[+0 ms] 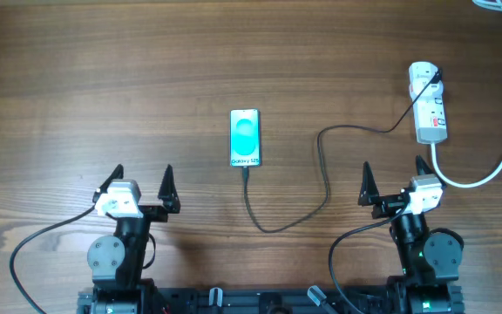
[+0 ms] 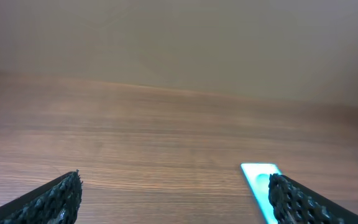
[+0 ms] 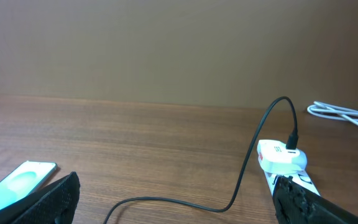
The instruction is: Plug charger to phone and switch on socket
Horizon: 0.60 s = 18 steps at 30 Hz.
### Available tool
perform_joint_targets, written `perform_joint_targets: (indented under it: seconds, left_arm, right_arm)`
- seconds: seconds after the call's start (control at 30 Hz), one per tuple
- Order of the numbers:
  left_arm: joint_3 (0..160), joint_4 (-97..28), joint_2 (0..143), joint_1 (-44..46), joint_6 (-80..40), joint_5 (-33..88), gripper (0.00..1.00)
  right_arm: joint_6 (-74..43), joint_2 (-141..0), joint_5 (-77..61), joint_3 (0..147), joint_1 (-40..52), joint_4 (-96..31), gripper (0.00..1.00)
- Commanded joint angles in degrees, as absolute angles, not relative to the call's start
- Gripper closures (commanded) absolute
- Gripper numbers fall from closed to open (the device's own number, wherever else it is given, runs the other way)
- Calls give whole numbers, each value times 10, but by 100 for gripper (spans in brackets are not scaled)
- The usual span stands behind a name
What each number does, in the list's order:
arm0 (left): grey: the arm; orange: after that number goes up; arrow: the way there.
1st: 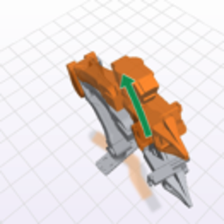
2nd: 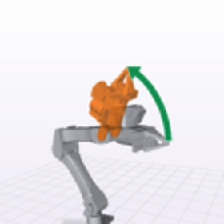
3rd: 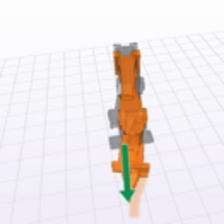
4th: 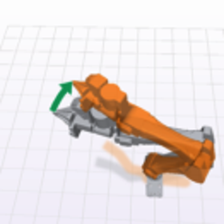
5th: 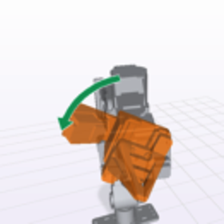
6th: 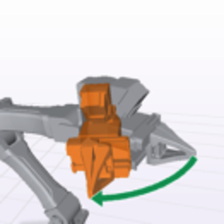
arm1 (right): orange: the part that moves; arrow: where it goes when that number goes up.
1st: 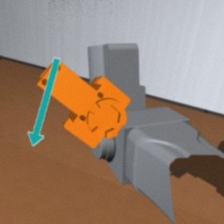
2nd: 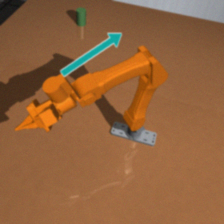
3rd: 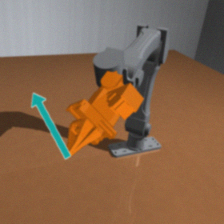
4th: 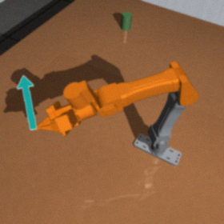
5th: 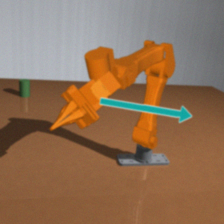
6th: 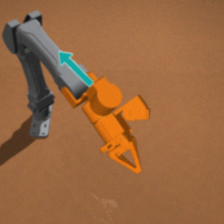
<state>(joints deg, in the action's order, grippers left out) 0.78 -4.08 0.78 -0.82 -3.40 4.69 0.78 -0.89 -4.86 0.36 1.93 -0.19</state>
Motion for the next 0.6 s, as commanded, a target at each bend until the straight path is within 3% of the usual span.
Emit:
perform_joint_targets:
  seconds: [0.0,0.57]
  left_arm:
    - [3,-44,2,-17,14,8,0]
    - [3,-45,2,-23,39,12,0]
  right_arm:
    - [15,-2,-41,4,16,0,0]
    - [15,-2,-41,4,16,0,0]
